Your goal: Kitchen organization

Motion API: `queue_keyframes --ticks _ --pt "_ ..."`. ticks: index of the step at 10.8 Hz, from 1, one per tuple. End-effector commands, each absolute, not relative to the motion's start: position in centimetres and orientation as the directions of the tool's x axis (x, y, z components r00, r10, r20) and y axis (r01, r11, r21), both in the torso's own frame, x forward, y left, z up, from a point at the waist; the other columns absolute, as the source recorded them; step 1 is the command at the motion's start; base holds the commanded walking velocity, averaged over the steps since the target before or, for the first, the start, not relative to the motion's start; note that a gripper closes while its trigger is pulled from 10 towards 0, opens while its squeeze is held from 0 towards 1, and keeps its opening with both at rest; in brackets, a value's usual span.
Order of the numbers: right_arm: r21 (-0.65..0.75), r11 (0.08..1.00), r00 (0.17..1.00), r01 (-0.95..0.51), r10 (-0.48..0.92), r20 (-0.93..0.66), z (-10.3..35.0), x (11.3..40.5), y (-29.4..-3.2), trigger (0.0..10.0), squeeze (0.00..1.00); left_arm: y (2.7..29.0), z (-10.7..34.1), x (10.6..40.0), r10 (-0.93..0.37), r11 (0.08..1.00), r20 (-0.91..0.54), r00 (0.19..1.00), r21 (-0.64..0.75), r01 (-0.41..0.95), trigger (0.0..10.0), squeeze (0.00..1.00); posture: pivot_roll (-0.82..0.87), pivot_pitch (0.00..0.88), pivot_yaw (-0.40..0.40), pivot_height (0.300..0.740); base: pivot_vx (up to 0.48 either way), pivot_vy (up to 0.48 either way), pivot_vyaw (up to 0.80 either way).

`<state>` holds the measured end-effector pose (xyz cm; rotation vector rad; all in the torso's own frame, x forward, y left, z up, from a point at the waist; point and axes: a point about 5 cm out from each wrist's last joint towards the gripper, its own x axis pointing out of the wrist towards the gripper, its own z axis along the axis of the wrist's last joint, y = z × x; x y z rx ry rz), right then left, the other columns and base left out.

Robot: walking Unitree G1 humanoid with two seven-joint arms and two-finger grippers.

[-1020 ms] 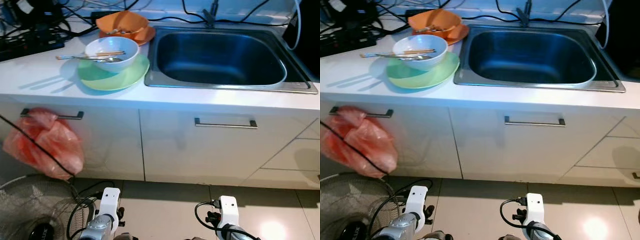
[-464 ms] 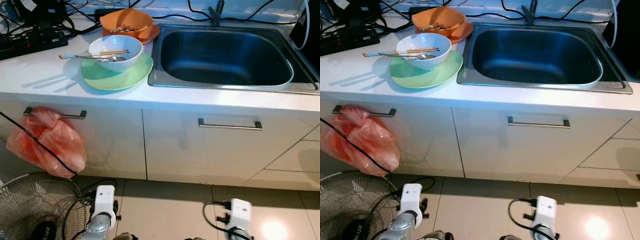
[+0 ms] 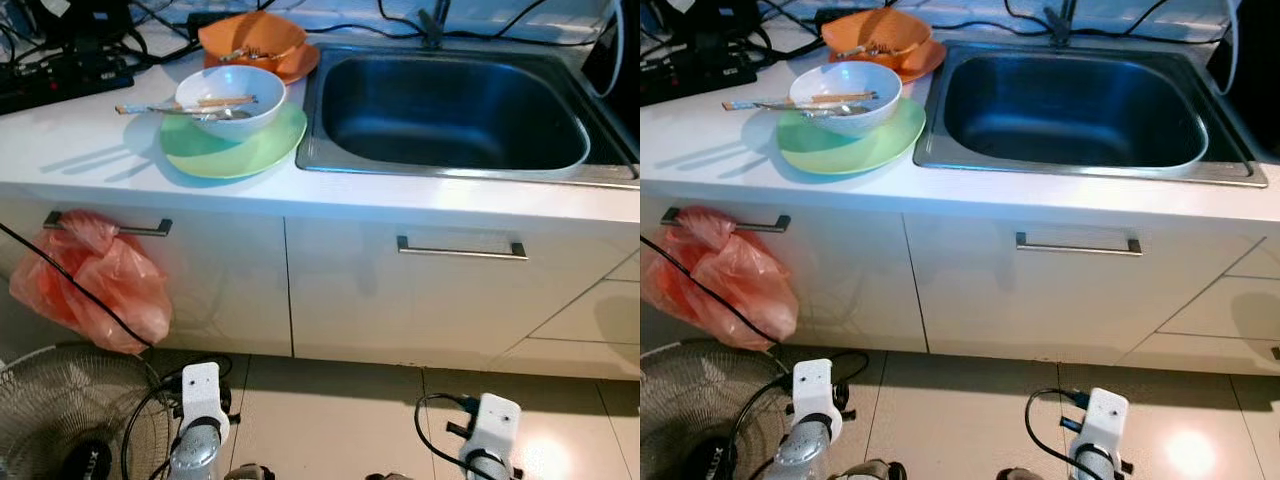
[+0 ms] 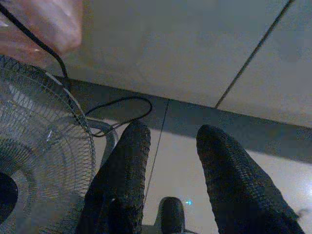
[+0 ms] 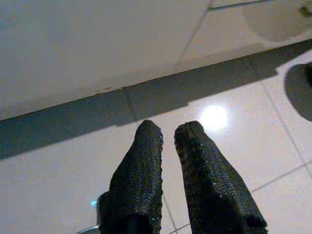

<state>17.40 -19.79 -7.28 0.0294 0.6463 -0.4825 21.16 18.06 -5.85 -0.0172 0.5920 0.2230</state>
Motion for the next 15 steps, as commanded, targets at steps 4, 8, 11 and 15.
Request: queue_keyframes --ticks 4,8,11,15 --pt "-0.139 0.882 0.763 0.451 -0.461 -0.453 -6.2 17.5 -20.0 10.0 0.00 20.7 3.0 28.2 0.162 0.978 -0.067 0.984 0.141 -0.152 10.0 0.00 0.06 0.160 -0.009 0.740 0.000 0.000 0.00" --pt "-0.106 0.888 0.894 0.448 -0.449 0.014 3.1 25.2 -25.9 10.0 0.00 19.2 6.8 29.6 0.123 0.983 0.102 0.987 0.123 -0.136 10.0 0.00 0.06 0.159 -0.018 0.740 0.000 0.000 0.00" --pt "-0.117 0.881 0.888 0.459 -0.452 0.083 4.2 25.2 -26.1 10.0 0.00 18.1 8.5 29.8 0.068 0.985 0.172 0.983 0.144 -0.094 10.0 0.00 0.06 0.160 -0.020 0.740 0.000 0.000 0.00" --pt "-0.129 0.845 0.835 0.519 -0.468 0.289 8.6 25.4 -26.5 10.0 0.00 17.0 12.9 30.2 0.032 0.987 0.311 0.950 0.143 -0.080 10.0 0.00 0.05 0.165 -0.015 0.740 0.000 0.000 0.00"
